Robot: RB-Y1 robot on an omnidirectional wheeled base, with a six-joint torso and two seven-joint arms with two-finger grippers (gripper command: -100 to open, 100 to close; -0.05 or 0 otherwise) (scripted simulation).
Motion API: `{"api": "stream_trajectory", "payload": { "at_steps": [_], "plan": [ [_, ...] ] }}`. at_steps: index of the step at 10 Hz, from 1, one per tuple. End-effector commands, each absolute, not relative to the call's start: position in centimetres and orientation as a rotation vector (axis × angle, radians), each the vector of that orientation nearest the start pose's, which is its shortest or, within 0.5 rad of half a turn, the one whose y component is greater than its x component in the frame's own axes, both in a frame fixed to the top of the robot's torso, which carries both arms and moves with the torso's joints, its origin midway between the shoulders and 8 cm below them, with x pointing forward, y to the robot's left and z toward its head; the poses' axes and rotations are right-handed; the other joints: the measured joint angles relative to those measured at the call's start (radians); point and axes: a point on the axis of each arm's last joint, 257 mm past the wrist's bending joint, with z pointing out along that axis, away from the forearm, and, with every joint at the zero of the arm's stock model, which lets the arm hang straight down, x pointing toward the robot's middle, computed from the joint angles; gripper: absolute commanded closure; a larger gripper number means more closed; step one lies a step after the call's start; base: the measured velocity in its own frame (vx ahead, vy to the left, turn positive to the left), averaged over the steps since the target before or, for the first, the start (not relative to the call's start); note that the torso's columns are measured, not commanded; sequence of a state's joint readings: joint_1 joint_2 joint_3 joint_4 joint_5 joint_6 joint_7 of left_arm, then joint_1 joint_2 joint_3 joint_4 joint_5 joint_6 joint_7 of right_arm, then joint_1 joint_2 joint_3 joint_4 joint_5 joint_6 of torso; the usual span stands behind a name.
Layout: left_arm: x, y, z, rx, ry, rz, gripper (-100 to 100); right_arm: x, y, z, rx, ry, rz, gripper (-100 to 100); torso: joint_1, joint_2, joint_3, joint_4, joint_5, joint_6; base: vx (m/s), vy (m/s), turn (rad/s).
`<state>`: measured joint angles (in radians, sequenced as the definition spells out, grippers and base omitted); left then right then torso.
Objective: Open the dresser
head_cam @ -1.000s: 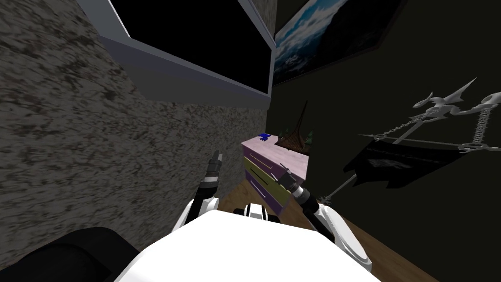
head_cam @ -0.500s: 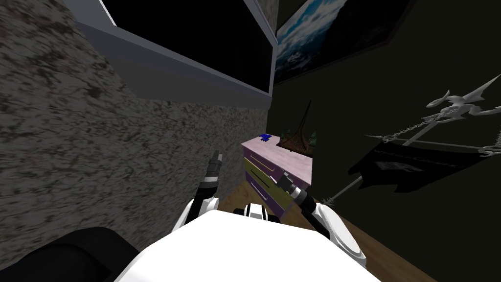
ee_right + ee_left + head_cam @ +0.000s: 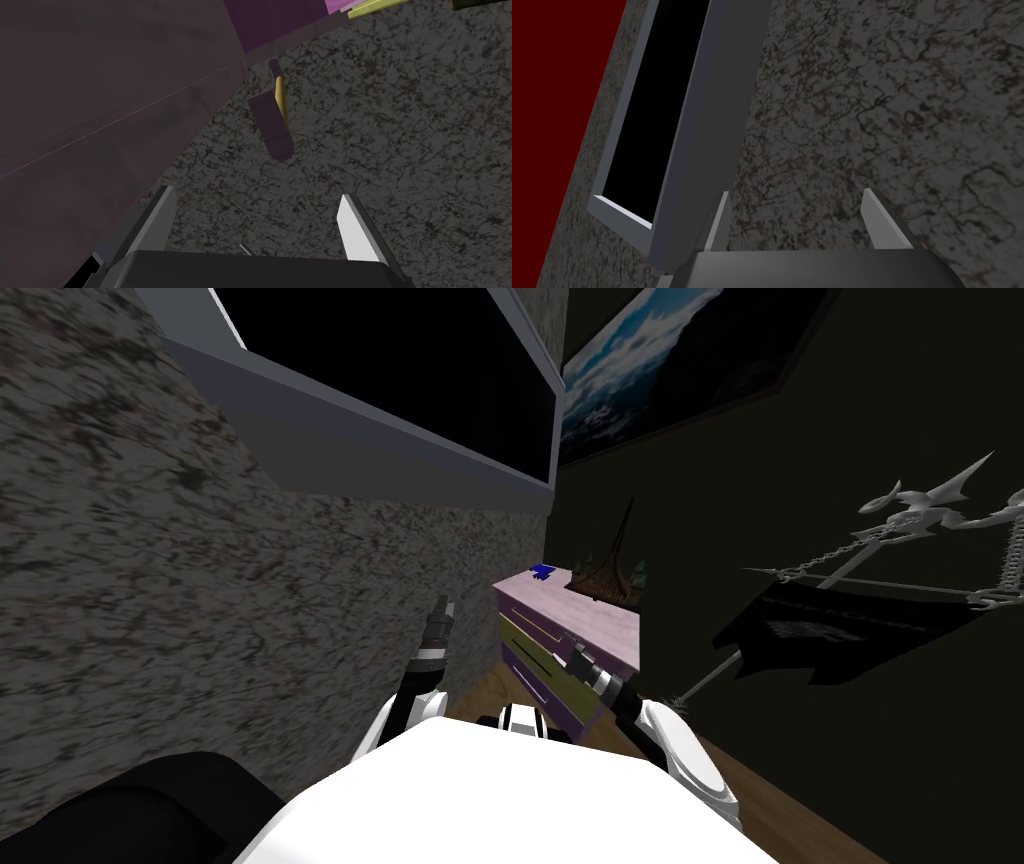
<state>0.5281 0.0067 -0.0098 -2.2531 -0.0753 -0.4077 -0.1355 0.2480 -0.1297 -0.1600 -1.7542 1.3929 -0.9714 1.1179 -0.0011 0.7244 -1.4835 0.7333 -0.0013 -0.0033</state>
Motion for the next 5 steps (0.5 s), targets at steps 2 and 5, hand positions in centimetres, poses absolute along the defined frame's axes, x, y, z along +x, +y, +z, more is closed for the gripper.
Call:
{"api": "stream_trajectory", "payload": {
  "at_steps": [2, 5],
  "plan": [
    [36.2, 27.6, -1.6, -0.662, 0.796, -1.095, 0, 39.9, -14.7, -25.6, -1.381, 0.935, -0.316, -100, -0.001, 0.000, 0.000, 0.000, 0.000, 0.000, 0.037, 0.019, -0.008],
    [36.2, 27.6, -1.6, -0.662, 0.796, -1.095, 0, 40.1, -14.8, -25.7, -1.399, 0.929, -0.325, -100, 0.000, 0.008, 0.004, 0.003, 0.001, 0.003, 0.038, 0.037, 0.014]
  ]
}}
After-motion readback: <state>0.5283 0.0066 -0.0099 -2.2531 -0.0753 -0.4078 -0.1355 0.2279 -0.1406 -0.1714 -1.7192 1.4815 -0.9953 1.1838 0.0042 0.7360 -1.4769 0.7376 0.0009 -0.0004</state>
